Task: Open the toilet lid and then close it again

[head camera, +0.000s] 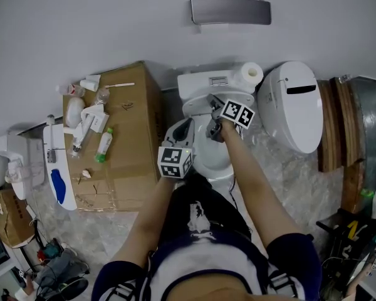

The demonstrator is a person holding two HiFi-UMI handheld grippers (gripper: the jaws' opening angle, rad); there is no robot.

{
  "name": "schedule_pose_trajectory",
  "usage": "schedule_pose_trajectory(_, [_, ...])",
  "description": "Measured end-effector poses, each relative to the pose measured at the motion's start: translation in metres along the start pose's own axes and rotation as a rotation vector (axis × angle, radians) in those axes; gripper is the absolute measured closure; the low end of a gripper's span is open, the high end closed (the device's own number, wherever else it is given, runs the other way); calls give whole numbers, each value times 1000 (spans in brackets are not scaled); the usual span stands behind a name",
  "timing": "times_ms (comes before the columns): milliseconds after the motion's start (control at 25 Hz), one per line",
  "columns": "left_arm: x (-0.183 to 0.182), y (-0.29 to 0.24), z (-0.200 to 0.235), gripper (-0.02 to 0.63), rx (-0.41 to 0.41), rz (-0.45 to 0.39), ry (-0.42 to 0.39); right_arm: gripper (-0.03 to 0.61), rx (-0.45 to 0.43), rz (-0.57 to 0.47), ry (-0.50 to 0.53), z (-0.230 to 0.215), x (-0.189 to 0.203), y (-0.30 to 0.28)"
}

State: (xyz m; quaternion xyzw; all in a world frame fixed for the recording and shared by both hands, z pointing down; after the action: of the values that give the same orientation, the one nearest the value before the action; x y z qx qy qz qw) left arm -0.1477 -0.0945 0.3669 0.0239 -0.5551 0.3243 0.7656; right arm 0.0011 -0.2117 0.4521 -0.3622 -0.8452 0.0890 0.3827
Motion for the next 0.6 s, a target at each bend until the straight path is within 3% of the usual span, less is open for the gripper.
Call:
schedule_pose_trajectory(120, [-1,2,0,608,6,-5,12,526,-1,2,22,2,5,10])
schedule_pose_trajectory(200, [-2,4,0,608,40,-11,66,515,10,11,27,3,11,21])
schedule_pose_trajectory(280, [-3,7,-2,609,67,-18,114,517,13,9,105,12,17,35])
schedule_pose_trajectory(480, [3,12,-17,609,83,-8,52,546,-60,-113,580,73,30,89])
schedule_pose_trajectory(600, [11,21,-28,609,90,-6,29,560,19,-172,844,97,49,123])
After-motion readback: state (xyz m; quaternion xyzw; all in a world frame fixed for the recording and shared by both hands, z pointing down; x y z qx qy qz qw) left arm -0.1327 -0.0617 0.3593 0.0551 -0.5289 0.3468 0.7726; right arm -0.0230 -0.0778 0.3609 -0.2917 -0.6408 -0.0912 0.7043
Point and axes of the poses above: the fingertips, and each gripper's own axes: y backward along the fingers, z to its left, x out of its underside, the point moved 6 cm from there along y, backward along the fingers, and after that the axes turned 10 degrees about y, right-handed, at the moved point
